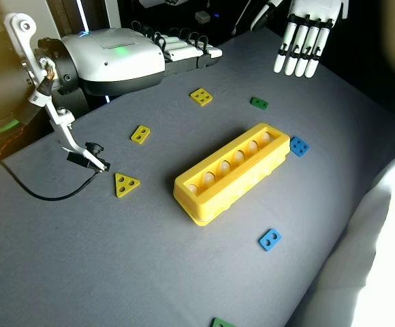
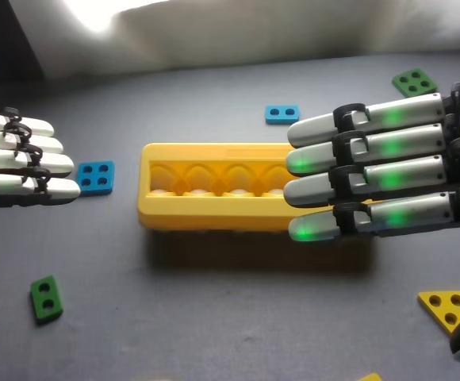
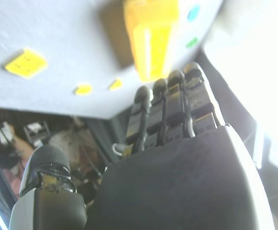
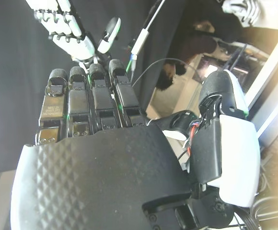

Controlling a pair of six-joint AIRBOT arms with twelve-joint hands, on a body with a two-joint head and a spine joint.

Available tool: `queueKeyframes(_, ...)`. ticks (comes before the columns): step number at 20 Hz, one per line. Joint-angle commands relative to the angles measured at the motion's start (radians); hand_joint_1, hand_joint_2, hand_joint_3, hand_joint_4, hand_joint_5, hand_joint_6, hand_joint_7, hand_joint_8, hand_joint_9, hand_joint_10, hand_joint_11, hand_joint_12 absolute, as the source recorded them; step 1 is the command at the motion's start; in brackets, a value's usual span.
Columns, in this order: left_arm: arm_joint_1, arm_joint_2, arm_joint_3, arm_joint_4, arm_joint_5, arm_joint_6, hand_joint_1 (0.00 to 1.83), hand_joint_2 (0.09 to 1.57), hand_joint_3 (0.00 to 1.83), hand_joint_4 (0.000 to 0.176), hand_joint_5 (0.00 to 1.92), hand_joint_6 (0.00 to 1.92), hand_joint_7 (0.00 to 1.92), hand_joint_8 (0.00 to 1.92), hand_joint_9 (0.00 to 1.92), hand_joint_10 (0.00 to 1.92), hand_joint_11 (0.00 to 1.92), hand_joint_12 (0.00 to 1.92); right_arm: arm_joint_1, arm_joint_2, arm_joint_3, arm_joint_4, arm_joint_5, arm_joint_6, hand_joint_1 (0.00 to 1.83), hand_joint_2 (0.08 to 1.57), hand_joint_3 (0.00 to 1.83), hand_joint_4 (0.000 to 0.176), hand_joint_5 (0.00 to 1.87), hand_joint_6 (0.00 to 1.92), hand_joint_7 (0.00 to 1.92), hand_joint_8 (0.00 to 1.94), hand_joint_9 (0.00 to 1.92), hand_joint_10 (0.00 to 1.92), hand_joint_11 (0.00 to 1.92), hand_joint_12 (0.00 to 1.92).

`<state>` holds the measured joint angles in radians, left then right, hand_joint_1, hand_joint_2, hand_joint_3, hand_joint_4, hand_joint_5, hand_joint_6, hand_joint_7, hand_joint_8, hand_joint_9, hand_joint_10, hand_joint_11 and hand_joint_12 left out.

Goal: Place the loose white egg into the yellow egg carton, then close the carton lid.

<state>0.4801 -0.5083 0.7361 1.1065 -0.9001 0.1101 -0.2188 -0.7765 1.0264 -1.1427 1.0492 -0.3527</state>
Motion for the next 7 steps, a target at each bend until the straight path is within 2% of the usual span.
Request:
queueKeyframes(1, -0.004, 0.018, 0.005, -0.064, -0.051, -0.004, 0.00, 1.08, 0.00, 0.000, 0.06, 0.01, 0.03, 0.01, 0.00, 0.00, 0.00, 0.00, 0.008, 0.008, -0.004, 0.093, 0.080, -0.002, 0.00, 1.07, 0.00, 0.000, 0.11, 0.00, 0.03, 0.00, 0.00, 0.00, 0.00, 0.00)
queueKeyframes(7, -0.004, 0.018, -0.002, -0.064, -0.055, -0.015, 0.00, 1.09, 0.00, 0.000, 0.04, 0.00, 0.02, 0.00, 0.00, 0.00, 0.00, 0.00, 0.012, 0.007, -0.007, 0.095, 0.077, -0.002, 0.00, 1.08, 0.00, 0.000, 0.13, 0.01, 0.05, 0.01, 0.00, 0.00, 0.00, 0.00)
